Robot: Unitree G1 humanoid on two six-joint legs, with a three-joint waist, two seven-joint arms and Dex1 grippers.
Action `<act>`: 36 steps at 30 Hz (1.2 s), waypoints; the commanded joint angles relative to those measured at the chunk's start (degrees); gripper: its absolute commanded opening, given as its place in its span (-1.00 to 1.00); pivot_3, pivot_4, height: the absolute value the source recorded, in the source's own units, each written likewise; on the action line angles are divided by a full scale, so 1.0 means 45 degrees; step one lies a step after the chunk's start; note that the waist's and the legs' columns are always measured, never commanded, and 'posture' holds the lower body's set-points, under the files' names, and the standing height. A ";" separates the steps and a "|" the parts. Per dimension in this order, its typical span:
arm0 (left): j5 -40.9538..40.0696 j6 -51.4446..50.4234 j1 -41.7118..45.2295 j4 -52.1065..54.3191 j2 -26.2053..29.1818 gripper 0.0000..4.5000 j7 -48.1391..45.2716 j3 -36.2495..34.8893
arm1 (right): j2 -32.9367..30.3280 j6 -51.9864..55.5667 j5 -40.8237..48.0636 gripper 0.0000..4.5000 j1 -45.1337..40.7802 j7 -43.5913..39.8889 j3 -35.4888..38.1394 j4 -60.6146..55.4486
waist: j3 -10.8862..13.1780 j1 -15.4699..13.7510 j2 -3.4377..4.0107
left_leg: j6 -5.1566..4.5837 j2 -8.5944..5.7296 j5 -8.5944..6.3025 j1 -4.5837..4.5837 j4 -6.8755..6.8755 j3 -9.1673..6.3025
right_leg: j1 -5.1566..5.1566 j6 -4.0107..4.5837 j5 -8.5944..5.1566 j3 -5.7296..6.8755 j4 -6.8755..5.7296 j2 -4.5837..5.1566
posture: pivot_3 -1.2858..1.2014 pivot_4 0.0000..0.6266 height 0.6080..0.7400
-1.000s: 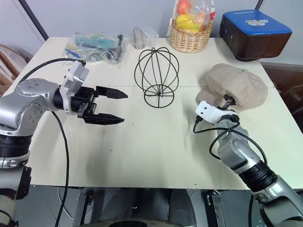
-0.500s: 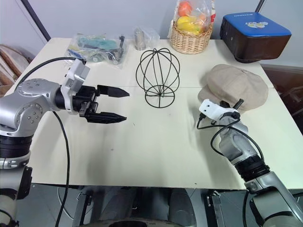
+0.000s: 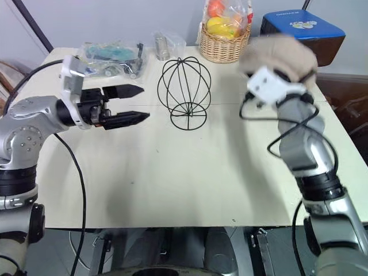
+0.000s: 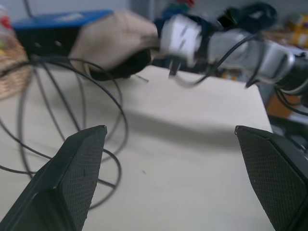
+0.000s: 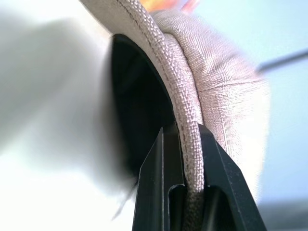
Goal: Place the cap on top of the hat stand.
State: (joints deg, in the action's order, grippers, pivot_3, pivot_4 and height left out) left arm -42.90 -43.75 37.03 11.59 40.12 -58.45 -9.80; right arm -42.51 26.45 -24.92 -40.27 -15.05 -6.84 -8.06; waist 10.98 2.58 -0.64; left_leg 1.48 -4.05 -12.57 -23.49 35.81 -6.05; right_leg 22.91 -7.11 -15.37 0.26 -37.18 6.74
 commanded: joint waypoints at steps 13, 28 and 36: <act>-0.1198 -0.0392 -0.0871 0.1152 0.1251 1.00 0.1169 -0.1633 | 0.1604 -0.4898 -0.0628 -0.98 0.1589 -0.2312 -0.3005 -0.2064 | -0.0008 -0.0393 -0.0049 | 0.0009 -0.0010 0.0004 0.0000 0.0003 -0.0003 | -0.0010 0.0001 0.0000 -0.0010 0.0014 0.0016 | 0.03 -0.52 1.00; -0.0322 0.0090 -0.0085 0.0398 0.1433 1.00 0.0138 0.0074 | 0.3299 -0.5471 -0.4370 -0.98 0.2547 -0.0936 -0.3919 -0.0011 | -0.0019 -0.0027 -0.0068 | 0.0048 0.0006 0.0027 0.0033 -0.0015 -0.0010 | -0.0014 0.0013 0.0002 -0.0011 -0.0011 -0.0031 | 0.03 -0.52 1.00; -0.0070 0.0343 0.0289 -0.0130 0.1357 1.00 -0.0317 0.0506 | 0.2768 -0.5374 -0.4078 0.34 0.3793 -0.1921 -0.3217 -0.1645 | -0.0016 -0.0122 -0.0069 | 0.0047 0.0000 0.0026 0.0023 -0.0013 -0.0013 | -0.0011 0.0013 0.0002 -0.0010 -0.0006 -0.0023 | 0.03 -0.52 1.00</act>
State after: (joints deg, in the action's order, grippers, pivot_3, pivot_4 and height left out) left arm -43.70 -43.34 36.92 10.89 45.86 -59.25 -7.31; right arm -28.89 2.45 -43.99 -23.49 -22.99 -23.87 -11.21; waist 10.90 2.03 -0.95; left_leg 1.69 -4.05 -12.45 -23.41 35.74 -6.11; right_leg 22.88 -7.05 -15.36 0.22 -37.20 6.63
